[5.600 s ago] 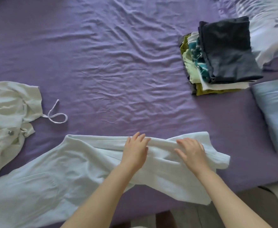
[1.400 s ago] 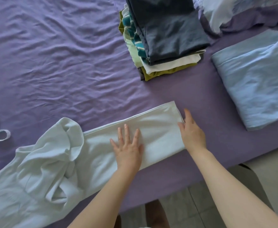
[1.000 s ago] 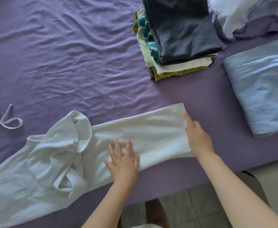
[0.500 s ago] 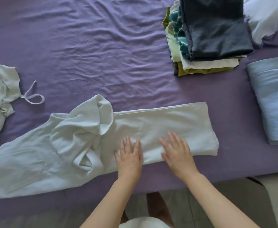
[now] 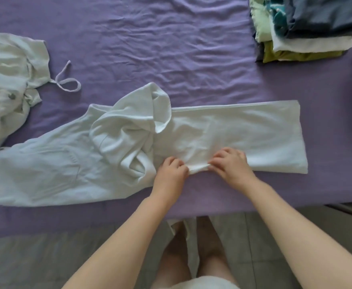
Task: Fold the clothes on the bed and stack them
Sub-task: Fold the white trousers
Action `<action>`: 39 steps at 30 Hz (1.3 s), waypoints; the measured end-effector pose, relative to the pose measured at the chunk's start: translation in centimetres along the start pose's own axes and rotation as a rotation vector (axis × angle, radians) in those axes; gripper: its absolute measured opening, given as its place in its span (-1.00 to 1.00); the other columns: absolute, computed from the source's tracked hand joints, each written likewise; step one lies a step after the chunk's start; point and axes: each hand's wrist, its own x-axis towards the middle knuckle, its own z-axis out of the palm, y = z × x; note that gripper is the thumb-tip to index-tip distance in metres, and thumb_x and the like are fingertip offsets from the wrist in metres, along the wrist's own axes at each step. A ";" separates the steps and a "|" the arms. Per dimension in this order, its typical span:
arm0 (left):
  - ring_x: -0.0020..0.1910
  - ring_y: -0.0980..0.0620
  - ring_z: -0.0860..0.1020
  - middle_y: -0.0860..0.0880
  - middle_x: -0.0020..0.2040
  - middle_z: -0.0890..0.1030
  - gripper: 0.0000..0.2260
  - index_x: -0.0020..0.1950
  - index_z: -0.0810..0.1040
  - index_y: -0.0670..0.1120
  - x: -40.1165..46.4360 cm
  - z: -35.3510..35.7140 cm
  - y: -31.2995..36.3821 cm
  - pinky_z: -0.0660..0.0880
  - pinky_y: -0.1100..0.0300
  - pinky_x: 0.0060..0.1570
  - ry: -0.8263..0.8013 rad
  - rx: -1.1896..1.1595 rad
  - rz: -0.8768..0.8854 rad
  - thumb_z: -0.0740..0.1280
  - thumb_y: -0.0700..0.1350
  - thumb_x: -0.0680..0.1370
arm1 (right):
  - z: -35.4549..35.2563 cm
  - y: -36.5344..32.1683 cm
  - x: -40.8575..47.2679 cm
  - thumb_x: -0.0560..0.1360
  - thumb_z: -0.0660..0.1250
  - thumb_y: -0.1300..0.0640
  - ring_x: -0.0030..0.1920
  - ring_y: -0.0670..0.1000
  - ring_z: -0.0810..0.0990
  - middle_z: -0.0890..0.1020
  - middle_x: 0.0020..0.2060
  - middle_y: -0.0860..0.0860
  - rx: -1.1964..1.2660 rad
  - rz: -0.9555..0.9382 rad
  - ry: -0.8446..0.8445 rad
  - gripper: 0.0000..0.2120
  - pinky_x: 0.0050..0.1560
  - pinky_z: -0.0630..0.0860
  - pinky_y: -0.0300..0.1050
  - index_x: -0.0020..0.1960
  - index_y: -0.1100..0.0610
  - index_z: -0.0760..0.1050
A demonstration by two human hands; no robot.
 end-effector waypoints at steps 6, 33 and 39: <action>0.23 -0.15 0.33 -0.11 0.15 0.50 -0.81 0.15 0.49 -0.14 1.4 -0.3 -0.2 0.34 0.06 0.14 -0.223 0.048 -0.100 0.14 -0.22 0.61 | 0.3 -0.1 -1.1 0.50 0.33 -0.08 0.18 0.11 0.42 0.55 0.08 0.01 -0.065 0.011 -0.043 -0.68 0.09 0.28 -0.05 0.15 0.10 0.49; 0.21 -0.08 0.32 -0.01 0.25 0.35 -0.43 0.44 0.25 0.19 2.4 3.7 8.4 0.28 0.09 0.04 -0.192 0.042 -0.151 0.24 -0.19 0.48 | -3.9 9.4 -6.2 -0.10 0.45 0.49 -0.39 0.11 0.45 0.47 -0.39 0.08 -0.424 -0.076 0.150 -0.56 -0.38 0.31 -0.09 -0.29 0.15 0.53; 0.00 -0.13 0.45 -0.05 0.06 0.47 -0.66 0.22 0.48 0.00 3.5 4.7 9.6 0.25 0.12 -0.22 -0.116 0.027 -0.209 0.23 -0.28 0.50 | -2.8 12.6 -7.8 0.27 0.44 0.31 0.21 0.24 0.48 0.58 0.06 0.13 -0.021 0.153 0.075 -0.66 0.23 0.31 0.15 0.03 0.10 0.63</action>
